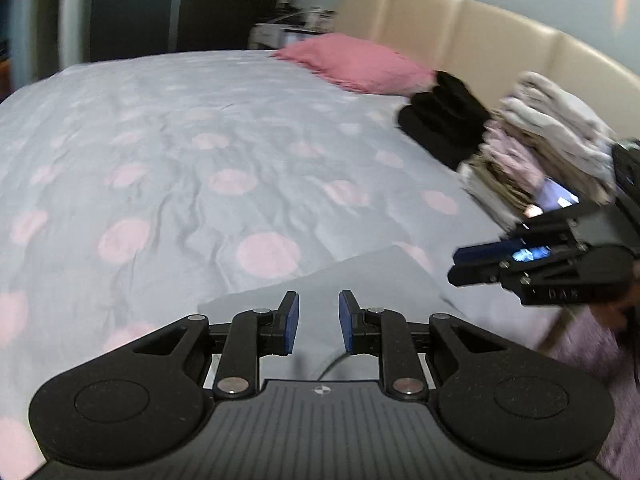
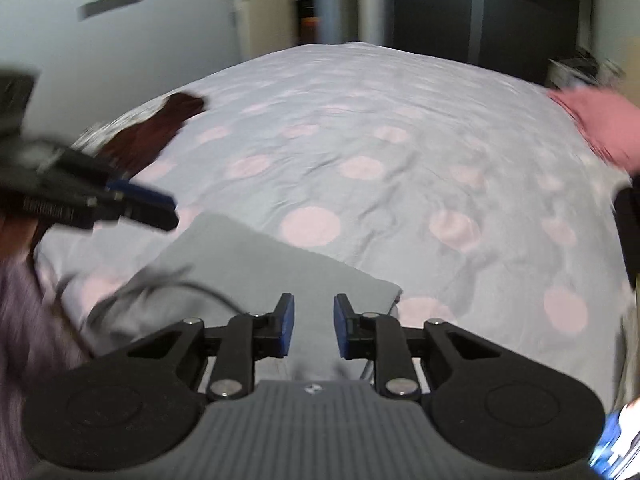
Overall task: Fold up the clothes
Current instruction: 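Fold the collar end over the shirt bundle and open both grippers, then grasp the folded shirt bundle edge with both grippers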
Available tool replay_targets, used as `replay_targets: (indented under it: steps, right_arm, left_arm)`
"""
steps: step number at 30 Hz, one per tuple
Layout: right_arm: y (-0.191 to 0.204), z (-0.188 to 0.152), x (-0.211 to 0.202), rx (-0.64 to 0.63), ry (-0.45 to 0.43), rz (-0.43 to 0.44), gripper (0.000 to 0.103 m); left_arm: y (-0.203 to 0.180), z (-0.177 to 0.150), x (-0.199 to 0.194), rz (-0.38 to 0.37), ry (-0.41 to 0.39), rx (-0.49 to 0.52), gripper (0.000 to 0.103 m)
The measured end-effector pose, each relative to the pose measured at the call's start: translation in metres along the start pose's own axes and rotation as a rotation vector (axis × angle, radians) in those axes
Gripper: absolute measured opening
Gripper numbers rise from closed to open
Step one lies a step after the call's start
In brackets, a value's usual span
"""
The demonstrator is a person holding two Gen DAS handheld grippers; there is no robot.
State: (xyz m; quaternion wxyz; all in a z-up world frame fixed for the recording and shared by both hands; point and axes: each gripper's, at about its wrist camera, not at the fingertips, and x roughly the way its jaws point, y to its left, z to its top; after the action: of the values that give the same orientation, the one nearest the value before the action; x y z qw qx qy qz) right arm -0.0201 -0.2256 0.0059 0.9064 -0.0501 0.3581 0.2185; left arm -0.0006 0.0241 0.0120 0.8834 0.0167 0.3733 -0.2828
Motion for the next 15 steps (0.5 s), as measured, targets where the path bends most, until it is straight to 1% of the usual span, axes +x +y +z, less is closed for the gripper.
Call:
replay_targets:
  steps: [3, 4, 9, 12, 15]
  right_arm:
    - [0.003, -0.006, 0.015, 0.049, 0.012, -0.045, 0.022]
    - [0.003, -0.009, 0.021, 0.060, 0.022, -0.055, 0.022]
    - [-0.001, -0.024, 0.045, 0.108, 0.088, -0.058, 0.022]
    - [0.000, -0.034, 0.052, 0.095, 0.109, -0.063, 0.022]
    - [0.001, -0.036, 0.056, 0.084, 0.113, -0.064, 0.022]
  left_arm:
    - [0.001, -0.012, 0.012, 0.043, 0.038, -0.048, 0.019]
    - [0.002, -0.017, 0.016, 0.047, 0.052, -0.062, 0.019]
    - [0.008, -0.038, 0.033, 0.077, 0.110, -0.093, 0.019]
    - [0.009, -0.043, 0.039, 0.083, 0.122, -0.089, 0.019]
    - [0.006, -0.044, 0.038, 0.089, 0.115, -0.084, 0.019]
